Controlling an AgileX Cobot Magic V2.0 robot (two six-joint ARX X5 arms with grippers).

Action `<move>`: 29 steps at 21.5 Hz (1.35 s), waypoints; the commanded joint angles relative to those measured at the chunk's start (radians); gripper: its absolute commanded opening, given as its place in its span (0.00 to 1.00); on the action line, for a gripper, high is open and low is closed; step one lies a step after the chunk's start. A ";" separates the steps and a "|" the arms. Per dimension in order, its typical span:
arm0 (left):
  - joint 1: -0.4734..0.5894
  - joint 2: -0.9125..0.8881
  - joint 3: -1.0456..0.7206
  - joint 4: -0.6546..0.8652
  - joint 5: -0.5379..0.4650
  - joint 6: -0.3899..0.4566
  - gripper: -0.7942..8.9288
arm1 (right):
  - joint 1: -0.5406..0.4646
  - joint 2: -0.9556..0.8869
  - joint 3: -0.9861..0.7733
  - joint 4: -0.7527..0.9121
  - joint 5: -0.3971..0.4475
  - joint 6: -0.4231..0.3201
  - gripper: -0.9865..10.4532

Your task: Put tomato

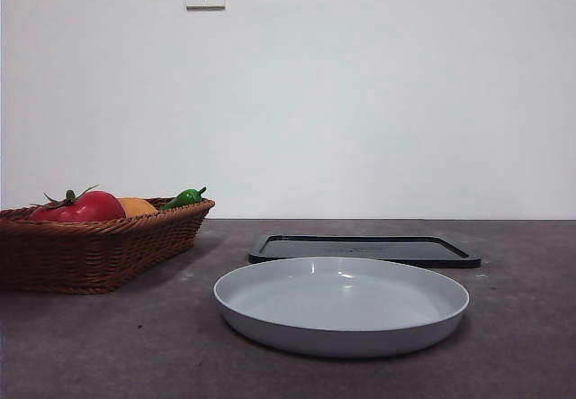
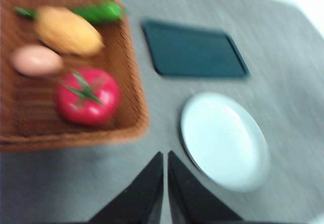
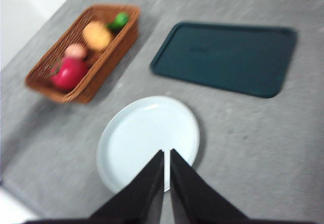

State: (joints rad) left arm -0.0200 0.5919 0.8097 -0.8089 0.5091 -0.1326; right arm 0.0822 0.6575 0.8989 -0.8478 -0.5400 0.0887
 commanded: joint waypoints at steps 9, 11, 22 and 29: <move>-0.120 0.120 0.173 -0.203 0.012 0.129 0.09 | 0.237 0.162 0.157 -0.135 -0.009 -0.085 0.09; -0.121 0.120 0.173 -0.203 0.012 0.129 0.09 | 0.249 0.164 0.157 -0.137 -0.010 -0.097 0.09; -0.121 0.120 0.173 -0.198 0.011 0.128 0.21 | 0.256 0.165 0.157 -0.133 -0.010 -0.098 0.25; -0.121 0.121 0.173 -0.192 0.011 0.129 0.63 | 0.256 0.165 0.157 -0.133 -0.010 -0.097 0.43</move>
State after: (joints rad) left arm -0.1379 0.7059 0.9619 -1.0126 0.5198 -0.0154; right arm 0.3336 0.8143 1.0367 -0.9867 -0.5495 0.0032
